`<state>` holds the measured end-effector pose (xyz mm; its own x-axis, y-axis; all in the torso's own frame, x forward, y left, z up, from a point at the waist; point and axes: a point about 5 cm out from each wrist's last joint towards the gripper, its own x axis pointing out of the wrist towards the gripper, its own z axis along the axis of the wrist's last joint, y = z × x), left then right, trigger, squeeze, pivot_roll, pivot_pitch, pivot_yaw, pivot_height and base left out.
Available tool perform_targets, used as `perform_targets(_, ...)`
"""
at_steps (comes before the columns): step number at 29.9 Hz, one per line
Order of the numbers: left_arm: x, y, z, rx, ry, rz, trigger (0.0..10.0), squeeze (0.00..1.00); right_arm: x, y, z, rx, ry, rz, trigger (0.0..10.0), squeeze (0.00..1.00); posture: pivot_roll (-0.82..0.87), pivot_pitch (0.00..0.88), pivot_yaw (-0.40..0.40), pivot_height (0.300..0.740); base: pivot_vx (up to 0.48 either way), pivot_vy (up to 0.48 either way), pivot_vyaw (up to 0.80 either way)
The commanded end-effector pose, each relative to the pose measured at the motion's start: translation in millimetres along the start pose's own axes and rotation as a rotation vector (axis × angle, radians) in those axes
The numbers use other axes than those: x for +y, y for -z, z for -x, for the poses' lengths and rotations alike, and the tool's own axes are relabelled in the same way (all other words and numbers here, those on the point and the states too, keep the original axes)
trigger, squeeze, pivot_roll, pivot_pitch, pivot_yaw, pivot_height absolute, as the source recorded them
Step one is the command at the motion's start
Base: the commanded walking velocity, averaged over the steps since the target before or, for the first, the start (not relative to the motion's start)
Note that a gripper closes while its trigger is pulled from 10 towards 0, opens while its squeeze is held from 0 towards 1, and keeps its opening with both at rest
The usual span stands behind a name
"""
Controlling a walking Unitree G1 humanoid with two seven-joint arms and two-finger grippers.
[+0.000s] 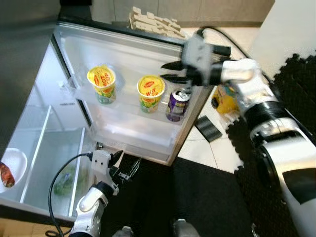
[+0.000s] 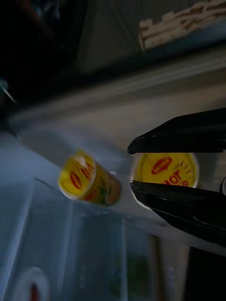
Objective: Restocking fridge
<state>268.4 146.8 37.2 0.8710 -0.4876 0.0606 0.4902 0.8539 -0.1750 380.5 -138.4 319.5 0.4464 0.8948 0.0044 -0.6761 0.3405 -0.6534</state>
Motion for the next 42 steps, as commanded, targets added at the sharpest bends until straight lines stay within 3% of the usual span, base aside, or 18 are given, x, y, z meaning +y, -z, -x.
perform_targets(1,3.2,7.9,5.7,0.044,-0.017,-0.008,10.0,0.00,6.4,2.3,13.0,-0.067,-0.001,-0.089,10.0,0.00,-0.10,0.108,-0.043,0.740,0.000,0.000,0.00)
perform_targets(3,4.3,7.6,5.1,0.045,-0.021,-0.009,10.0,0.00,10.2,3.2,17.0,-0.090,-0.007,-0.117,10.0,0.00,-0.09,0.104,-0.043,0.740,0.000,0.000,0.00)
perform_targets(5,7.6,3.9,2.4,0.032,-0.028,-0.017,10.0,0.00,23.5,5.4,28.6,-0.154,-0.022,-0.210,10.0,0.00,-0.09,0.096,-0.042,0.740,0.000,0.000,0.00)
perform_targets(9,9.2,2.1,1.0,0.026,-0.030,-0.022,10.0,0.00,32.4,6.7,34.6,-0.174,-0.044,-0.255,10.0,0.00,-0.09,0.090,-0.043,0.740,0.000,0.000,0.00)
perform_targets(11,12.0,-0.6,-0.7,0.016,-0.036,-0.029,10.0,0.00,61.9,16.5,47.0,-0.156,-0.136,-0.342,10.0,0.00,-0.09,0.082,-0.039,0.740,0.000,0.000,0.00)
perform_targets(12,12.0,-0.6,-0.7,0.016,-0.036,-0.029,10.0,0.00,61.9,16.5,47.0,-0.156,-0.136,-0.342,10.0,0.00,-0.09,0.082,-0.039,0.740,0.000,0.000,0.00)
perform_targets(14,13.5,-1.8,-1.8,0.010,-0.036,-0.033,10.0,0.00,99.9,36.3,61.2,-0.076,-0.218,-0.460,10.0,0.00,-0.09,0.077,-0.036,0.740,0.000,0.000,0.00)
perform_targets(16,13.5,-1.8,-1.8,0.010,-0.036,-0.033,10.0,0.00,99.9,36.3,61.2,-0.076,-0.218,-0.460,10.0,0.00,-0.09,0.077,-0.036,0.740,0.000,0.000,0.00)
perform_targets(17,13.6,-1.9,-2.2,0.009,-0.034,-0.035,10.0,0.00,116.3,48.1,68.0,-0.020,-0.239,-0.515,10.0,0.00,-0.09,0.077,-0.034,0.740,0.000,0.000,0.00)
perform_targets(18,13.6,-1.9,-2.2,0.009,-0.034,-0.035,10.0,0.00,116.3,48.1,68.0,-0.020,-0.239,-0.515,10.0,0.00,-0.09,0.077,-0.034,0.740,0.000,0.000,0.00)
perform_targets(20,13.8,-2.0,-2.6,0.009,-0.033,-0.036,10.0,0.00,132.6,59.7,74.9,0.035,-0.257,-0.576,10.0,0.00,-0.09,0.072,-0.034,0.740,0.000,0.000,0.00)
perform_targets(21,13.9,-2.2,-3.2,0.008,-0.031,-0.036,10.0,0.00,150.2,75.9,83.1,0.112,-0.265,-0.632,10.0,0.00,-0.09,0.071,-0.033,0.740,0.000,0.000,0.00)
perform_targets(22,13.9,-2.2,-3.2,0.008,-0.031,-0.036,10.0,0.00,150.2,75.9,83.1,0.112,-0.265,-0.632,10.0,0.00,-0.09,0.071,-0.033,0.740,0.000,0.000,0.00)
perform_targets(25,14.1,-3.1,-4.5,0.005,-0.024,-0.037,10.0,0.00,197.0,123.7,108.0,0.344,-0.244,-0.769,10.0,0.00,-0.09,0.066,-0.030,0.740,0.000,0.000,0.00)
perform_targets(28,14.2,-3.1,-4.6,0.004,-0.023,-0.037,10.0,0.00,205.7,130.7,112.7,0.387,-0.240,-0.794,10.0,0.00,-0.09,0.066,-0.030,0.740,0.000,0.000,0.00)
perform_targets(33,15.4,0.7,-4.1,0.037,-0.022,-0.051,10.0,0.00,250.6,166.6,133.7,0.589,-0.056,-0.919,10.0,0.00,-0.08,0.053,-0.021,0.740,0.000,0.000,0.00)
perform_targets(37,17.0,5.5,-0.8,0.072,-0.027,-0.061,10.0,0.00,264.4,176.1,137.3,0.641,0.047,-0.960,10.0,0.00,-0.08,0.048,-0.019,0.740,0.000,0.000,0.00)
perform_targets(42,20.7,28.6,18.0,0.223,-0.064,-0.069,10.0,0.00,290.7,197.2,140.6,0.778,0.322,-1.006,10.0,0.00,-0.07,0.036,-0.013,0.740,0.000,0.000,0.00)
